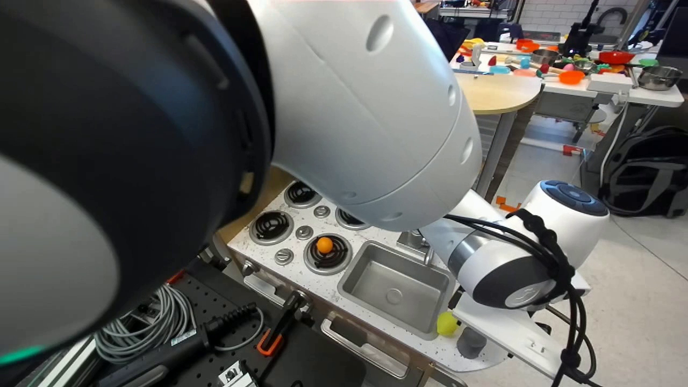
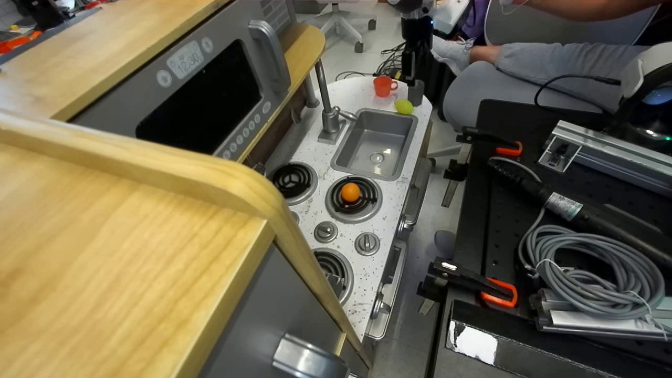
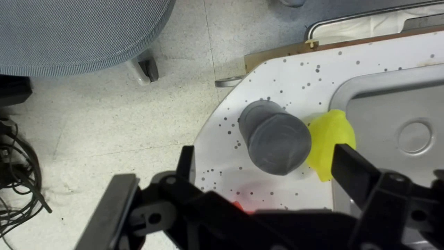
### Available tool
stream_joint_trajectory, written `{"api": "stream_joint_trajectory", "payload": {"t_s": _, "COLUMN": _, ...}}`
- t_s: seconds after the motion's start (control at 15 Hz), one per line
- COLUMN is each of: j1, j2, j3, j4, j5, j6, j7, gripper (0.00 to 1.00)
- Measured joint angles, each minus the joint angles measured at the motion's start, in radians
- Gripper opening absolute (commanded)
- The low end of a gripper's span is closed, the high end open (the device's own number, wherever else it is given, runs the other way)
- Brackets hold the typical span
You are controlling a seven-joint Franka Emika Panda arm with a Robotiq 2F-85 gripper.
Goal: Move the grey cube to the right
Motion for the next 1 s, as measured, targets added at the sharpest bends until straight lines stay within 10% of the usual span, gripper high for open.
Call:
{"api": "stream_joint_trajectory", "payload": {"t_s": 0.33, "j1": 0.000, "j2": 0.063, "j3": 0.002, "j4": 0.041, "j5": 0.000, "j6": 0.000, "j7": 0.000, "gripper": 1.00}}
{"api": "stream_joint_trajectory", "payload": {"t_s": 1.0, "j1": 0.001, "j2": 0.102, "j3": 0.007, "j4": 0.116, "j5": -0.001, "j6": 0.000, "j7": 0.008, "gripper": 0.16}}
